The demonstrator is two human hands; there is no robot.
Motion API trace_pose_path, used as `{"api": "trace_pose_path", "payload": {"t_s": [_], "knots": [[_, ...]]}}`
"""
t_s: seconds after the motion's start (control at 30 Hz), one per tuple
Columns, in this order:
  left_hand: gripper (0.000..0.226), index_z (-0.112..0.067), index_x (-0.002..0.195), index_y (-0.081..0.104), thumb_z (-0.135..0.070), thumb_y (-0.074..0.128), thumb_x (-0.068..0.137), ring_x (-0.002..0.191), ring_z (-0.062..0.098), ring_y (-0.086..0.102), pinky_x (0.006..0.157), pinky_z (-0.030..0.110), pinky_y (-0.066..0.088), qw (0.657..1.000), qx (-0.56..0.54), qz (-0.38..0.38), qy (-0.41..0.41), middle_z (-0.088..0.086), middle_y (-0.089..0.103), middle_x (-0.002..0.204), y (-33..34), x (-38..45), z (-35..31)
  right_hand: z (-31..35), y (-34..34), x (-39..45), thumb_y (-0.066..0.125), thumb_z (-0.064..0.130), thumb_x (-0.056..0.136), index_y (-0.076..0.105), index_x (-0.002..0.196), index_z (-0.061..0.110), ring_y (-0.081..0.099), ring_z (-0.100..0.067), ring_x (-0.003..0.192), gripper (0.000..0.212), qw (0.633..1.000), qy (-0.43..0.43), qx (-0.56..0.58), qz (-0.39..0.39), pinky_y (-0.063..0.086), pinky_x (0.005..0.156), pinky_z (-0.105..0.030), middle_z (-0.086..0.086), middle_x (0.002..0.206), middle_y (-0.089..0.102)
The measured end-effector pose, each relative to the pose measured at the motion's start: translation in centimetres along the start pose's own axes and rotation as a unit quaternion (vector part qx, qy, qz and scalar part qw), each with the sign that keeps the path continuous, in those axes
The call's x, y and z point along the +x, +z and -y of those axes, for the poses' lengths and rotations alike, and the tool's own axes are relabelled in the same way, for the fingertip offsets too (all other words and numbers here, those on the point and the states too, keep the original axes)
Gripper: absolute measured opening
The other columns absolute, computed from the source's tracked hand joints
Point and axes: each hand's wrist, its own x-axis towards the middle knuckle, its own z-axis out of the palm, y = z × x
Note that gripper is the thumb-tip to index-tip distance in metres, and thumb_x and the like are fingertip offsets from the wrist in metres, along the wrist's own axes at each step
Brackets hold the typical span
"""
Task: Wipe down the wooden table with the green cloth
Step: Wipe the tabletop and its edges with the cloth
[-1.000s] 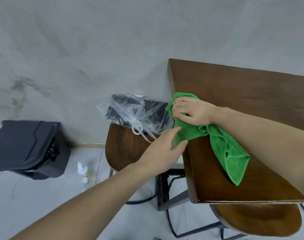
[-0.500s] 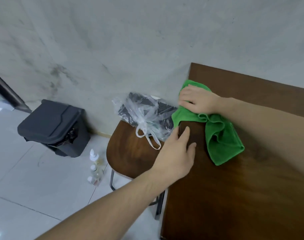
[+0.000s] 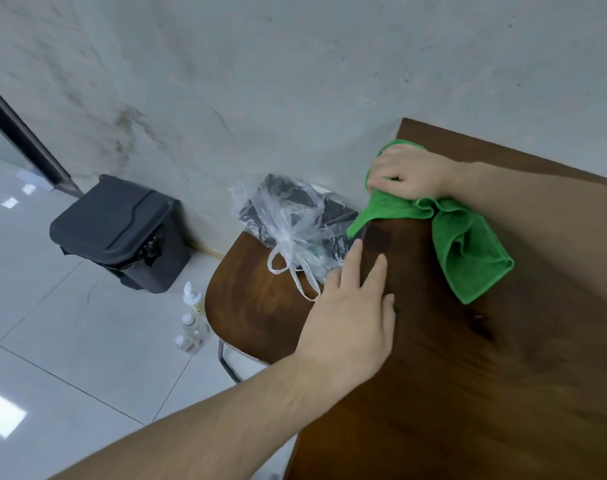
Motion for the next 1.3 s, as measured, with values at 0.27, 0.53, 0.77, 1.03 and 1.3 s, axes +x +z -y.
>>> {"api": "trace_pose_path", "payload": {"t_s": [0.27, 0.53, 0.77, 1.03, 1.3], "knots": [[0.060, -0.022, 0.152, 0.028, -0.050, 0.032, 0.100, 0.140, 0.033, 0.029, 0.115, 0.043, 0.031, 0.997, 0.080, 0.001, 0.008, 0.013, 0.010, 0.164, 0.2, 2.0, -0.5, -3.7, -0.1, 0.5, 0.023, 0.046, 0.095, 0.071, 0.093, 0.013, 0.056, -0.031, 0.100, 0.058, 0.994, 0.112, -0.002, 0.013, 0.040, 0.099, -0.043, -0.007, 0.102, 0.071], [0.060, -0.030, 0.155, 0.022, -0.050, 0.032, 0.100, 0.142, 0.036, 0.019, 0.117, 0.045, 0.022, 0.993, 0.120, 0.011, 0.014, 0.008, 0.010, 0.165, 1.1, 8.7, -0.6, -1.9, 0.5, -0.5, 0.035, 0.040, 0.105, 0.070, 0.093, 0.015, 0.055, -0.022, 0.086, 0.044, 0.999, -0.038, 0.023, -0.015, 0.033, 0.094, -0.031, 0.001, 0.092, 0.068], [0.059, -0.021, 0.153, 0.029, -0.045, 0.032, 0.099, 0.144, 0.039, 0.014, 0.116, 0.047, 0.020, 0.987, 0.153, -0.025, 0.035, 0.013, 0.020, 0.161, 1.9, 11.4, -1.0, -6.9, 0.4, 1.4, 0.028, 0.041, 0.102, 0.071, 0.089, 0.015, 0.059, -0.030, 0.085, 0.052, 1.000, -0.008, 0.000, 0.009, 0.043, 0.091, -0.045, -0.002, 0.088, 0.068], [0.060, -0.019, 0.153, 0.028, -0.045, 0.027, 0.100, 0.143, 0.043, 0.015, 0.117, 0.050, 0.020, 0.985, 0.160, -0.029, 0.053, 0.017, 0.020, 0.161, 1.9, 11.4, -0.8, -10.6, -0.4, 3.1, 0.018, 0.049, 0.089, 0.073, 0.096, 0.017, 0.059, -0.031, 0.102, 0.065, 0.993, 0.085, -0.023, 0.074, 0.038, 0.100, -0.042, -0.008, 0.101, 0.071], [0.057, -0.018, 0.147, 0.039, -0.045, 0.030, 0.097, 0.137, 0.041, 0.025, 0.114, 0.050, 0.028, 0.984, 0.159, -0.050, 0.058, 0.018, 0.030, 0.155, 2.4, 11.7, -0.6, -8.5, 0.8, 2.6, 0.027, 0.059, 0.087, 0.070, 0.089, 0.006, 0.058, -0.030, 0.103, 0.069, 0.973, 0.224, 0.055, -0.007, 0.042, 0.099, -0.044, -0.011, 0.095, 0.072]]}}
